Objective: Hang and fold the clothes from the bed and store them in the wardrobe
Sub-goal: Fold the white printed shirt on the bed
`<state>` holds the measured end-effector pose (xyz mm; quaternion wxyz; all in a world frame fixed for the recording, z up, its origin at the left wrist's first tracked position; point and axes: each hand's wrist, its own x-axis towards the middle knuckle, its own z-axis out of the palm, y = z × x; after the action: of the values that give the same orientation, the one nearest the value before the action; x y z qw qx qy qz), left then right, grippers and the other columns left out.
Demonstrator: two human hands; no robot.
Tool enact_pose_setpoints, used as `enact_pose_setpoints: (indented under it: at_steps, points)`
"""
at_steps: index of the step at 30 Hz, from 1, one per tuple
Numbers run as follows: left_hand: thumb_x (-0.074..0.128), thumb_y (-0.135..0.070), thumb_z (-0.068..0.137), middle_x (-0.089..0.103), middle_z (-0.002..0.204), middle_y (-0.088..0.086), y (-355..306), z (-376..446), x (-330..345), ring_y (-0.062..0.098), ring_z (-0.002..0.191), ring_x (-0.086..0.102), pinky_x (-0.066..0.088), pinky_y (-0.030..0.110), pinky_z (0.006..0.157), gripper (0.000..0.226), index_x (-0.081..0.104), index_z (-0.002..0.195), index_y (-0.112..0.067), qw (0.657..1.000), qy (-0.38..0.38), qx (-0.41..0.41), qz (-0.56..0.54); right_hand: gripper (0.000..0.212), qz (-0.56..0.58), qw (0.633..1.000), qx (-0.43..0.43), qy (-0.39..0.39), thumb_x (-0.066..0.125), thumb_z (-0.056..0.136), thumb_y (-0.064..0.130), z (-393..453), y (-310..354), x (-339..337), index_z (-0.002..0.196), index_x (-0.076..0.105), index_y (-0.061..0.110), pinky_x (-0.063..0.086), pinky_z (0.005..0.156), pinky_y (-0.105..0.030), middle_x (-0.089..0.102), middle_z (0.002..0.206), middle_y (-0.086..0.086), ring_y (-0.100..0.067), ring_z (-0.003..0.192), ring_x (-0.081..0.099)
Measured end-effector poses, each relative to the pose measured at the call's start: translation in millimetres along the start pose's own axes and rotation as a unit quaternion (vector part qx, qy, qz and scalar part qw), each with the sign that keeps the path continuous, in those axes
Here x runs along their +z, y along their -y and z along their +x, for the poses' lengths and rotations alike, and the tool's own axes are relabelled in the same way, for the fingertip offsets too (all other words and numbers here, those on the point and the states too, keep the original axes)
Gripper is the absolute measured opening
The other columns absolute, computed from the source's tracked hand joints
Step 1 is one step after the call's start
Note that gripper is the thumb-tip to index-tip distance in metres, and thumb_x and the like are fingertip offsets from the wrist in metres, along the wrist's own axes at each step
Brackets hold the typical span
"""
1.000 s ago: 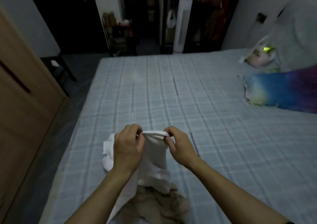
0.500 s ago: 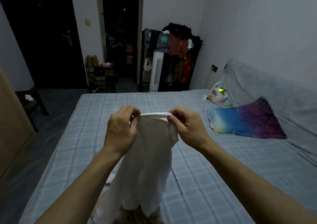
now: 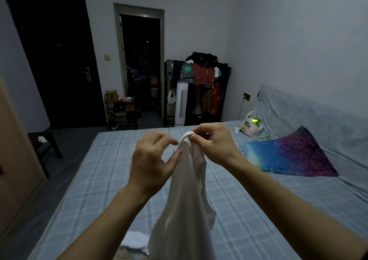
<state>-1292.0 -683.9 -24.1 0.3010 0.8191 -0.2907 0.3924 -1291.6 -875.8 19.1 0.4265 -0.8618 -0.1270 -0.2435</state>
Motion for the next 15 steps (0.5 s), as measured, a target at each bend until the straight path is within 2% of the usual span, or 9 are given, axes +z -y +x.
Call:
enact_pose_setpoints:
  at_steps: [2, 4, 6, 11, 15]
  points:
    - [0.067, -0.029, 0.089, 0.063, 0.104, 0.002, -16, 2, 4, 0.019, 0.099, 0.056, 0.048, 0.04, 0.078, 0.015, 0.069, 0.099, -0.019, 0.993, 0.025, 0.114, 0.029, 0.005, 0.036, 0.999, 0.007, 0.022, 0.075, 0.085, 0.017, 1, -2, -2, 0.085, 0.076, 0.012, 0.058, 0.063, -0.028, 0.072, 0.075, 0.001, -0.012, 0.07, 0.069]
    - [0.065, -0.024, 0.091, 0.064, 0.11, 0.004, -27, 6, 8, 0.022, 0.106, 0.055, 0.046, 0.036, 0.08, 0.014, 0.07, 0.104, -0.02, 0.964, 0.068, 0.245, 0.071, 0.007, 0.078, 0.996, 0.009, 0.039, 0.077, 0.083, 0.017, 1, -5, -5, 0.083, 0.075, 0.011, 0.057, 0.06, -0.026, 0.073, 0.073, -0.003, -0.013, 0.068, 0.07]
    - [0.066, -0.021, 0.092, 0.063, 0.113, 0.003, -32, 13, 11, 0.023, 0.111, 0.055, 0.043, 0.035, 0.081, 0.019, 0.07, 0.11, -0.021, 0.939, 0.097, 0.309, 0.113, 0.009, 0.107, 0.993, 0.018, 0.046, 0.078, 0.082, 0.018, 2, -8, -9, 0.082, 0.073, 0.01, 0.057, 0.059, -0.027, 0.072, 0.072, -0.005, -0.015, 0.066, 0.071]
    - [0.07, -0.021, 0.088, 0.06, 0.112, 0.001, -31, 19, 19, 0.022, 0.113, 0.055, 0.043, 0.035, 0.086, 0.027, 0.067, 0.115, -0.025, 0.916, 0.113, 0.339, 0.181, 0.011, 0.147, 0.986, 0.04, 0.068, 0.078, 0.081, 0.015, 3, -17, -17, 0.086, 0.073, 0.007, 0.062, 0.065, -0.035, 0.073, 0.076, -0.009, -0.021, 0.07, 0.073]
    - [0.073, -0.021, 0.084, 0.058, 0.106, 0.002, -34, 25, 24, 0.021, 0.106, 0.051, 0.042, 0.034, 0.083, 0.017, 0.067, 0.101, -0.023, 0.915, 0.116, 0.34, 0.184, 0.009, 0.182, 0.979, 0.044, 0.082, 0.076, 0.081, 0.008, 4, -21, -15, 0.088, 0.072, 0.006, 0.06, 0.064, -0.031, 0.073, 0.078, -0.011, -0.022, 0.07, 0.072]
